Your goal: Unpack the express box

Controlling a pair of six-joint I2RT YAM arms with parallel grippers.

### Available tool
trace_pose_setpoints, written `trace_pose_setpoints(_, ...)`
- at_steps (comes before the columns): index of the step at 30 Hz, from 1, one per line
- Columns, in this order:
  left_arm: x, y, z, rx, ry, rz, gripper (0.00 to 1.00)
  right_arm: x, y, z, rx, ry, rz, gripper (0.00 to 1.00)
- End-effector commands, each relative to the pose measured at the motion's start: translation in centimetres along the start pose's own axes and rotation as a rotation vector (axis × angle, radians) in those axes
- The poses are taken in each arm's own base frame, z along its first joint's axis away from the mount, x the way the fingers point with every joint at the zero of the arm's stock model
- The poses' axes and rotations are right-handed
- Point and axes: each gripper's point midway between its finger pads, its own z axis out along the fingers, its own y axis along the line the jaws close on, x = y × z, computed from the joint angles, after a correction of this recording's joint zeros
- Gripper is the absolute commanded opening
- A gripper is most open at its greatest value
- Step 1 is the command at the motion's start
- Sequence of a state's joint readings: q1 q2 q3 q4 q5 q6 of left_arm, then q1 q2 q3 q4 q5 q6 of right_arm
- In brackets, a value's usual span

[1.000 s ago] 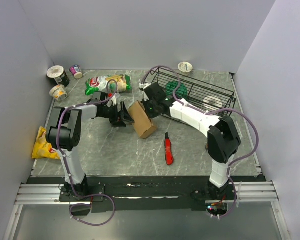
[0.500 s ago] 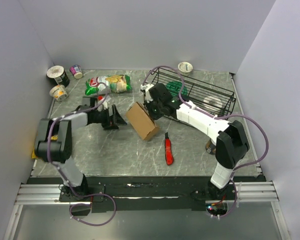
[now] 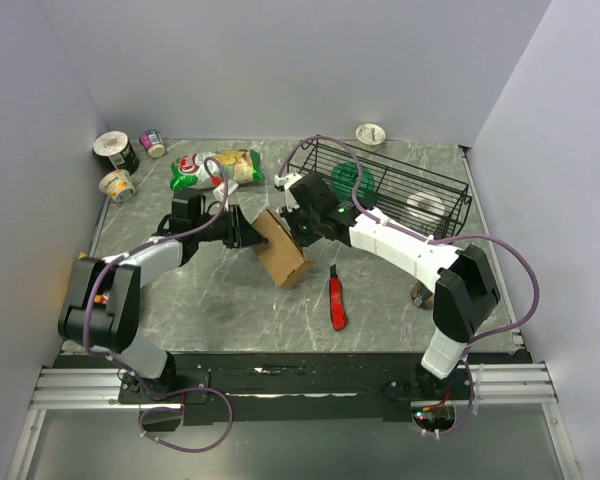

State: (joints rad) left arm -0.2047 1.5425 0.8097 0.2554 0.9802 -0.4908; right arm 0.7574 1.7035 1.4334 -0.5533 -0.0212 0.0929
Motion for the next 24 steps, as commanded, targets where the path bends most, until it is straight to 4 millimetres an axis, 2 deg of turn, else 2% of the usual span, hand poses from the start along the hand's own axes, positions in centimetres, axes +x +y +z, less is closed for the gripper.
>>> trace_pose_setpoints(1, 1.0, 0.8, 0.8, 0.031, 0.014, -0.041, 0.27, -2.0, 1.0, 0.5, -0.028, -0.054, 0.055, 0.00)
trace_pose_setpoints(6, 2.7, 2.8, 1.7, 0.005, 0.060, -0.073, 0.29, -1.9, 1.5, 0.8, -0.046, -0.048, 0.066, 0.00)
trace_pose_setpoints(12, 4.4, 6.0, 2.8, -0.043, 0.111, -0.115, 0.30, -3.4, 2.7, -1.0, -0.104, -0.084, 0.082, 0.00)
trace_pose_setpoints(15, 4.8, 6.9, 3.3, -0.052, 0.121, -0.129, 0.30, -3.6, 3.2, -1.9, -0.118, -0.082, 0.080, 0.00)
trace_pose_setpoints(21, 5.1, 7.9, 3.8, -0.052, 0.120, -0.145, 0.30, -3.7, 3.7, -2.7, -0.125, -0.088, 0.055, 0.00)
trace_pose_setpoints(24, 4.8, 7.3, 3.4, -0.050, 0.121, -0.148, 0.31, -3.3, 2.8, -2.2, -0.067, -0.085, 0.034, 0.00)
